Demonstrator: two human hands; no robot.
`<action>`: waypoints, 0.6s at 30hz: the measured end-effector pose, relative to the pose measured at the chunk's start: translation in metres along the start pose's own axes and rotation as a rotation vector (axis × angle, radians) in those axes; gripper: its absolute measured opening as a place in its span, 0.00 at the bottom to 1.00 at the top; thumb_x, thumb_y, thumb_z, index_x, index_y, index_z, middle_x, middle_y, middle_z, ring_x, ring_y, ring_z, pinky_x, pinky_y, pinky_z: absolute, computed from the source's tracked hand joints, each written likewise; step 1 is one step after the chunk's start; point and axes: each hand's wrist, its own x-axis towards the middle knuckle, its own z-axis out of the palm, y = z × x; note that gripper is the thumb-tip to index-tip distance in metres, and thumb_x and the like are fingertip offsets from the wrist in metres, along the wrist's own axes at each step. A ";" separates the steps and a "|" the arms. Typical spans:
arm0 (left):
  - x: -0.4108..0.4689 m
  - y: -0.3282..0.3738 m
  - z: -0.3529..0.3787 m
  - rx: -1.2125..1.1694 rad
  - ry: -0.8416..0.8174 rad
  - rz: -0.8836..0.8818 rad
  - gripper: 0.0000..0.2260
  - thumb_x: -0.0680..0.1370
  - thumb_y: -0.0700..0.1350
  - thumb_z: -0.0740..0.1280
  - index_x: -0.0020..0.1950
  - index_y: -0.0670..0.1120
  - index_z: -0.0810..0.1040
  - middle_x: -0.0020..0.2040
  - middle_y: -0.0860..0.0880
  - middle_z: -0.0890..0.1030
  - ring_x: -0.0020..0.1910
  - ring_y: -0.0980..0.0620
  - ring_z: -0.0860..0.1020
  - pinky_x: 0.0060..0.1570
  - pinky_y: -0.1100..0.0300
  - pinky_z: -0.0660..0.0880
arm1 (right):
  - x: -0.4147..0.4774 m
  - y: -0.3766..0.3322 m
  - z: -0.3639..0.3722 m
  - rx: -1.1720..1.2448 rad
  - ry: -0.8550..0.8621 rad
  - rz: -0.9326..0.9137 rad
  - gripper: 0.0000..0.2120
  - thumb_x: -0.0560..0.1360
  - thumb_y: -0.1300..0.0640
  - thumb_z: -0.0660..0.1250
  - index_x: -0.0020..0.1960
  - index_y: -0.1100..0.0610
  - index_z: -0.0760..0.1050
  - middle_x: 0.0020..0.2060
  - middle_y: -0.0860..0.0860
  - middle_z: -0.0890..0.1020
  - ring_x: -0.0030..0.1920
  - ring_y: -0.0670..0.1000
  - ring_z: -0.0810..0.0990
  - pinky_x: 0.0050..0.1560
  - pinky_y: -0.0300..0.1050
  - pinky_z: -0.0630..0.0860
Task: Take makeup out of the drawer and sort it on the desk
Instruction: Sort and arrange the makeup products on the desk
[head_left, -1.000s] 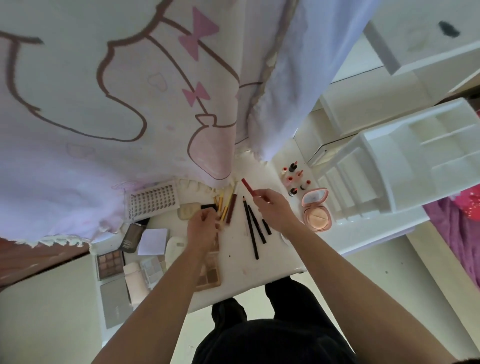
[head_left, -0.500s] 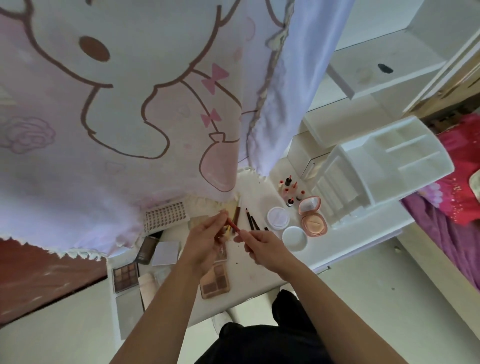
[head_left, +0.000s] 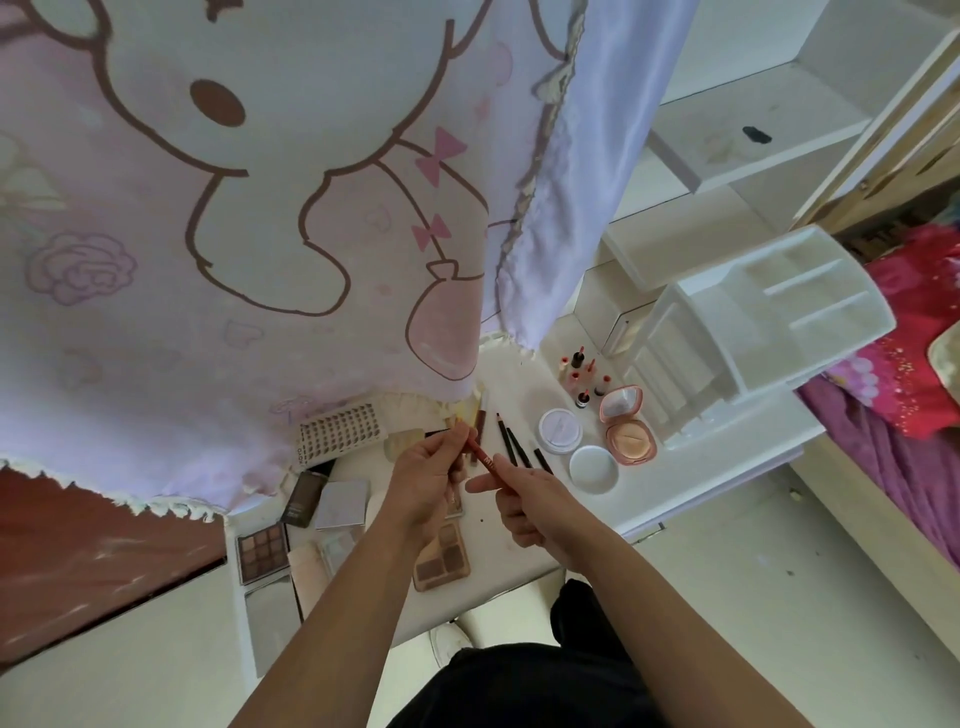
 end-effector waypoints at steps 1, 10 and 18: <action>0.000 0.001 0.001 -0.006 0.008 0.012 0.14 0.73 0.51 0.71 0.47 0.40 0.85 0.32 0.47 0.71 0.32 0.53 0.66 0.38 0.58 0.65 | 0.000 0.000 0.001 0.000 -0.001 -0.004 0.22 0.85 0.44 0.54 0.50 0.56 0.81 0.28 0.46 0.60 0.27 0.45 0.55 0.27 0.38 0.53; 0.001 0.010 0.014 -0.079 0.135 0.011 0.09 0.76 0.45 0.71 0.45 0.40 0.84 0.34 0.46 0.73 0.30 0.55 0.68 0.34 0.62 0.68 | 0.006 -0.004 0.007 -0.361 0.181 -0.186 0.22 0.84 0.42 0.54 0.41 0.53 0.77 0.25 0.45 0.66 0.26 0.44 0.63 0.29 0.37 0.61; 0.033 0.056 -0.046 -0.197 0.449 0.067 0.06 0.79 0.43 0.69 0.45 0.41 0.79 0.39 0.46 0.79 0.31 0.57 0.72 0.28 0.67 0.71 | -0.005 0.038 -0.030 -0.586 0.452 -0.244 0.18 0.82 0.44 0.59 0.41 0.48 0.80 0.29 0.42 0.78 0.31 0.42 0.74 0.37 0.40 0.68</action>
